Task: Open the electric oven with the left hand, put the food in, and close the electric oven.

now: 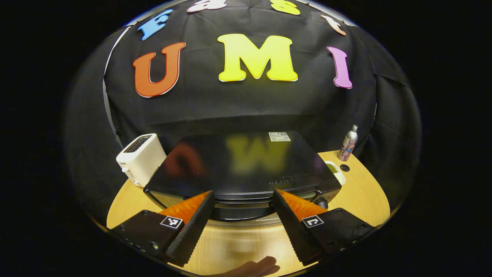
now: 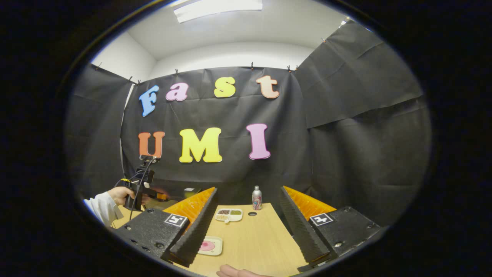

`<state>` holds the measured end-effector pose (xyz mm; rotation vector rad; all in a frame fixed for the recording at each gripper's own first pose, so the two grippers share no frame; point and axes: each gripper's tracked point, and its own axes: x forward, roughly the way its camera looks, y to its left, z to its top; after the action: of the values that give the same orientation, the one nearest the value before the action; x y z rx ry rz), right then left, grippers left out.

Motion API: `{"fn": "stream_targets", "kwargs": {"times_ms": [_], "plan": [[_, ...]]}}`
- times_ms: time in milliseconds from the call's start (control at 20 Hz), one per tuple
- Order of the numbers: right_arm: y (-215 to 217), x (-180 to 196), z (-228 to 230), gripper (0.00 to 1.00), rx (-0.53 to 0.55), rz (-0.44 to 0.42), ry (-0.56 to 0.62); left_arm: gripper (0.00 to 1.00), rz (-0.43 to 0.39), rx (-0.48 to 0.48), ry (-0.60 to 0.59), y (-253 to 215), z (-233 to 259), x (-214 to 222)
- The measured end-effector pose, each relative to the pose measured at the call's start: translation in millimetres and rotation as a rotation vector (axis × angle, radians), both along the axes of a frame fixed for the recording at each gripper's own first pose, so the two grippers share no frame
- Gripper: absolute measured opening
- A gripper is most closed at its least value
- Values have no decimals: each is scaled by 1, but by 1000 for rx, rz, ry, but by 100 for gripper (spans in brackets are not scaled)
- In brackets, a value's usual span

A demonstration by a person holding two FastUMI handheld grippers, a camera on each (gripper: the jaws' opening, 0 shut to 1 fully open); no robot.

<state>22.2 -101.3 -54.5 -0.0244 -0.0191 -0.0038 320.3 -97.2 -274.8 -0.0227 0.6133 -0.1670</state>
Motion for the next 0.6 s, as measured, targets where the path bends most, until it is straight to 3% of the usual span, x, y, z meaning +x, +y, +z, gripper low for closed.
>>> {"fn": "stream_targets", "kwargs": {"times_ms": [300, 350, 600], "plan": [[-9, -7, 5, 96, 47, -18, -19, 98, -3, -11, -6, 9, 0, -14], [-7, -9, 4, 100, 46, -20, -13, 98, 5, -16, -12, 9, 0, -15], [11, -23, 8, 96, 74, 10, -5, 98, 6, -20, -67, 10, -4, -44]]}}
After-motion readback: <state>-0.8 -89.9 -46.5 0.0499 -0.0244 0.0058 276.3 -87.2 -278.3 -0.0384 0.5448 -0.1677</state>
